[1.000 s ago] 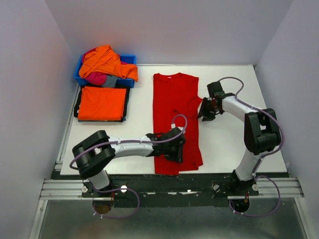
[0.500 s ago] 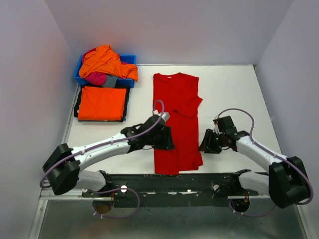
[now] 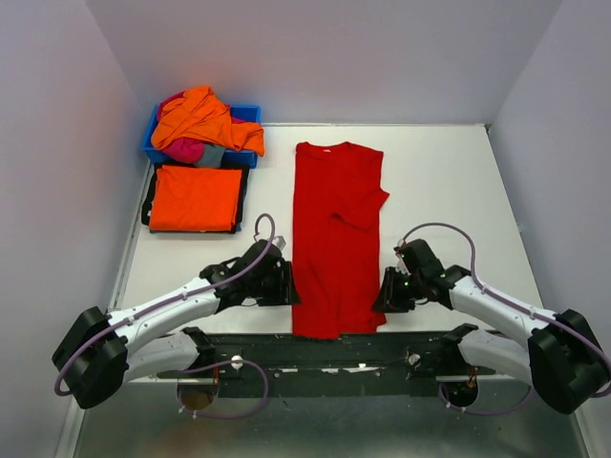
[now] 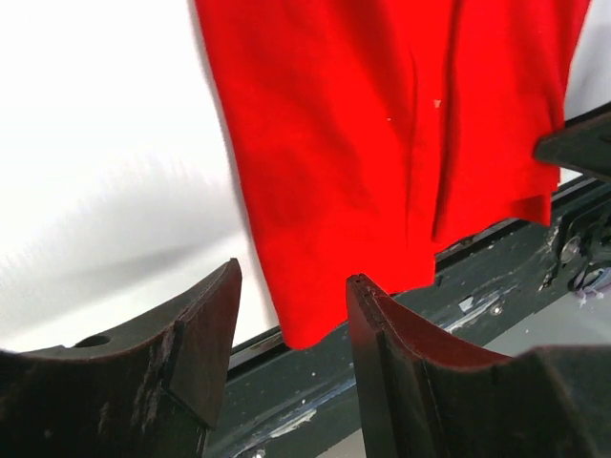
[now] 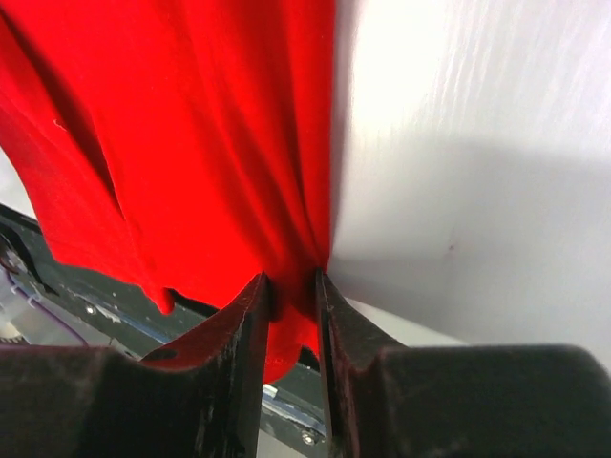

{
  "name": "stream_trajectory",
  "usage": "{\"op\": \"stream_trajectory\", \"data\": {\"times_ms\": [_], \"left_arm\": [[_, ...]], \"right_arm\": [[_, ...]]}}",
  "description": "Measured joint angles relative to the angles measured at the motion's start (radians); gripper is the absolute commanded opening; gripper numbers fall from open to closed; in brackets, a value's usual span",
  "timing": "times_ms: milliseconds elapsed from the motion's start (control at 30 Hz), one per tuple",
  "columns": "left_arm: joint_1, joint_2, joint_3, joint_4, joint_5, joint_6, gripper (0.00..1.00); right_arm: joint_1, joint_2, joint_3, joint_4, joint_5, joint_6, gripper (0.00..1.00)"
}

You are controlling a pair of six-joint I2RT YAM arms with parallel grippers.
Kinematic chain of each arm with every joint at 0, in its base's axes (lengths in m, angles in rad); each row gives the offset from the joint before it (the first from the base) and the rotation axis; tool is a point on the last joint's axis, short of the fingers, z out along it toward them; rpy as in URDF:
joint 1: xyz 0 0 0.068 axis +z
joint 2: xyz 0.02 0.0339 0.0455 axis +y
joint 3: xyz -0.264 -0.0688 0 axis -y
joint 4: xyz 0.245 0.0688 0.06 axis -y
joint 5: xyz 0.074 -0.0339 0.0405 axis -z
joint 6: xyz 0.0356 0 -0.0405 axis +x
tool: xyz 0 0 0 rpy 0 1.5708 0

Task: Fold and stack the t-shirts
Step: Grab the bottom of the folded rectangular tshirt with both arms

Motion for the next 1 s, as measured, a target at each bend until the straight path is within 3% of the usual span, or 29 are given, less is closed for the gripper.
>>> {"op": "stream_trajectory", "data": {"times_ms": [67,233,300,533,800,1000], "left_arm": [[0.0,-0.003,-0.025,0.001,0.01,-0.01,0.61],[0.0,-0.026,-0.077,-0.003,0.033,-0.029,0.63],[0.0,-0.044,-0.089,-0.006,0.041,-0.035,0.63],[0.0,-0.1,-0.105,-0.04,0.058,-0.05,0.63],[0.002,-0.092,-0.143,-0.034,0.114,-0.079,0.63],[0.002,-0.061,-0.172,-0.005,0.156,-0.086,0.54]], "right_arm": [[0.024,-0.014,-0.007,-0.012,0.007,0.018,0.29],[0.06,-0.029,-0.007,-0.042,0.024,0.061,0.48],[0.069,-0.056,-0.007,-0.066,0.037,0.07,0.51],[0.091,-0.171,0.028,-0.21,0.09,0.074,0.51],[0.156,-0.153,0.027,-0.223,0.092,0.098,0.5],[0.186,-0.098,0.01,-0.185,0.089,0.115,0.38]]}}
